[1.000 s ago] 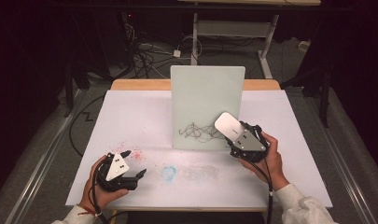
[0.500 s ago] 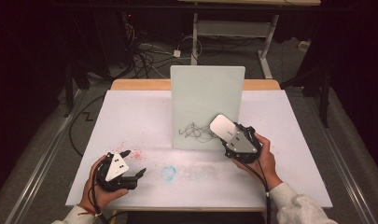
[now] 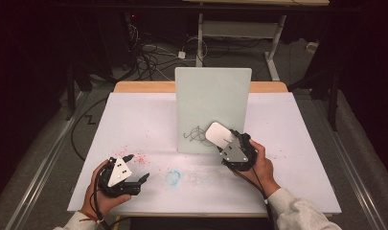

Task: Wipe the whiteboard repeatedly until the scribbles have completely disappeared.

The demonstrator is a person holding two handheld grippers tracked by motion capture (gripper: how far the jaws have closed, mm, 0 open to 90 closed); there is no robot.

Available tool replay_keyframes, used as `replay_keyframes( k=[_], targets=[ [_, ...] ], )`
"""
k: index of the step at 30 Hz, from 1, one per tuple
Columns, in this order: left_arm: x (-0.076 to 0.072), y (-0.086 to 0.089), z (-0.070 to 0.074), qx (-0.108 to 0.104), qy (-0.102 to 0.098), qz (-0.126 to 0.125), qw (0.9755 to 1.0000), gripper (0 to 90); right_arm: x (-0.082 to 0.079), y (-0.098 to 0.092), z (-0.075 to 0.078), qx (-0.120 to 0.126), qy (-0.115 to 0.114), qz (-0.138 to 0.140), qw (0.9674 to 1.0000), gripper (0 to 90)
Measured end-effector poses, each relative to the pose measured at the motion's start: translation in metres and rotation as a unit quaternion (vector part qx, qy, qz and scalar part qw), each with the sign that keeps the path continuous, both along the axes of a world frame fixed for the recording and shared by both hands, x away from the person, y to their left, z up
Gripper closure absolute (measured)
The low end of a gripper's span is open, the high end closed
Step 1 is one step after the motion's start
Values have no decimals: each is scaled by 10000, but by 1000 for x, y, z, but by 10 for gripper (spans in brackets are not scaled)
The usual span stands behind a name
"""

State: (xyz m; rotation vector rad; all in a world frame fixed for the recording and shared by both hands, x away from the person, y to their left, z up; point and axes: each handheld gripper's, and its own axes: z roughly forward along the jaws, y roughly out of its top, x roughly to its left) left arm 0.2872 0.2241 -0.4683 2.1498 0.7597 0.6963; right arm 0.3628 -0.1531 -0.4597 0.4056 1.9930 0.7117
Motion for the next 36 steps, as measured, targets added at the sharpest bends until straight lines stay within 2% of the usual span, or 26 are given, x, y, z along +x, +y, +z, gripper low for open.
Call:
replay_keyframes(
  k=[4,6,8,12,18,23,25,30,34,36],
  targets=[
    [0,0,0,-10,2,17,10000,186,-2,-11,-3,-46,50,-125,9999,308],
    [0,1,0,-2,8,24,10000,186,-4,-18,-7,-191,4,-205,9996,308],
    [0,1,0,7,9,28,10000,186,-5,-25,-9,-90,101,-286,9995,308],
    [0,1,0,-39,0,33,10000,186,-6,-31,-10,-60,185,-402,9990,308],
    [1,-2,0,7,14,-9,10000,186,-4,-19,-10,-35,16,-455,9990,308],
    [1,-3,-1,11,25,-26,10000,186,3,1,-4,54,-142,-522,9985,308],
    [2,-2,-1,17,39,-24,10000,186,6,9,-2,0,-204,-557,9982,308],
    [1,-2,-1,-2,34,-39,10000,186,9,21,0,31,-213,-656,9976,308],
    [1,-1,-1,-10,39,-19,10000,186,8,18,-2,41,-102,-628,9980,308],
    [0,-1,-1,3,38,-25,10000,186,6,14,-5,-58,-91,-619,9980,308]
  ],
)
